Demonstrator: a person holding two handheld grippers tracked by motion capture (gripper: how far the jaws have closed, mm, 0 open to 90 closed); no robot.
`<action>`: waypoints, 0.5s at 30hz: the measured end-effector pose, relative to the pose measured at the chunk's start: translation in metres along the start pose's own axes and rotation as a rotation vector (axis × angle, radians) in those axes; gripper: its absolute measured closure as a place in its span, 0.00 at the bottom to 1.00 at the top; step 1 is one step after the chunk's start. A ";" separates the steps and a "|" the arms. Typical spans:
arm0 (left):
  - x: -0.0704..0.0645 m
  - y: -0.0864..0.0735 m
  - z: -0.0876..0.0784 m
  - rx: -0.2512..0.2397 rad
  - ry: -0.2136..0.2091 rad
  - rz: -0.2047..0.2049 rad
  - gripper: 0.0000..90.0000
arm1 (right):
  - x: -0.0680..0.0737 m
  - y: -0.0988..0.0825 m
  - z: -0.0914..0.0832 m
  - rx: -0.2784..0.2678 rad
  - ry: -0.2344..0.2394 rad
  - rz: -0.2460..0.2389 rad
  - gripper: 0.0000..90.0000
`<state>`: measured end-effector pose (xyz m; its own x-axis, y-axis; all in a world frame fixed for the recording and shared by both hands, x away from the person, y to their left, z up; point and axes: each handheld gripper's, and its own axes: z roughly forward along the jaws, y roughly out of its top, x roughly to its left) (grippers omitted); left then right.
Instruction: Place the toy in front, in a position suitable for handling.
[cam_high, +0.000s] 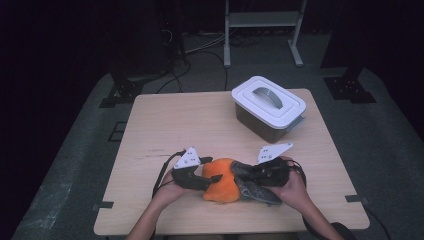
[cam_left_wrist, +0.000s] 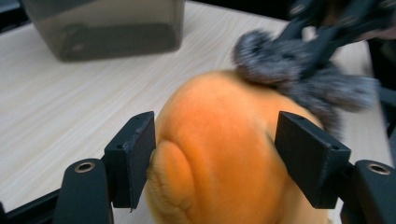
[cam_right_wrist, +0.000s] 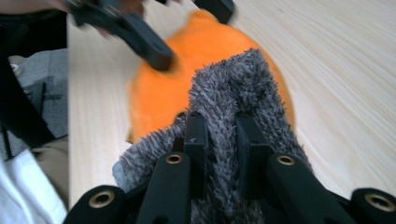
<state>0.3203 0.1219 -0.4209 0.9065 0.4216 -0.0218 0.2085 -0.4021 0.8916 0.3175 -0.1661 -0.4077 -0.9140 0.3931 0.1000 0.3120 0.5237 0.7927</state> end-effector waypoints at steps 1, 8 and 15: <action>0.000 0.000 -0.001 0.000 -0.010 -0.001 0.32 | -0.003 -0.002 -0.001 -0.001 -0.005 0.006 0.85; 0.001 0.004 -0.009 -0.010 -0.020 0.016 0.29 | -0.016 -0.007 -0.001 0.014 -0.037 0.043 0.85; 0.001 -0.003 -0.006 0.032 -0.030 0.009 0.38 | -0.025 -0.012 -0.002 0.013 -0.042 0.095 0.84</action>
<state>0.3189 0.1283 -0.4207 0.9189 0.3934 -0.0281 0.2117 -0.4319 0.8767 0.3365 -0.1839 -0.4181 -0.8685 0.4728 0.1489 0.4004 0.4921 0.7730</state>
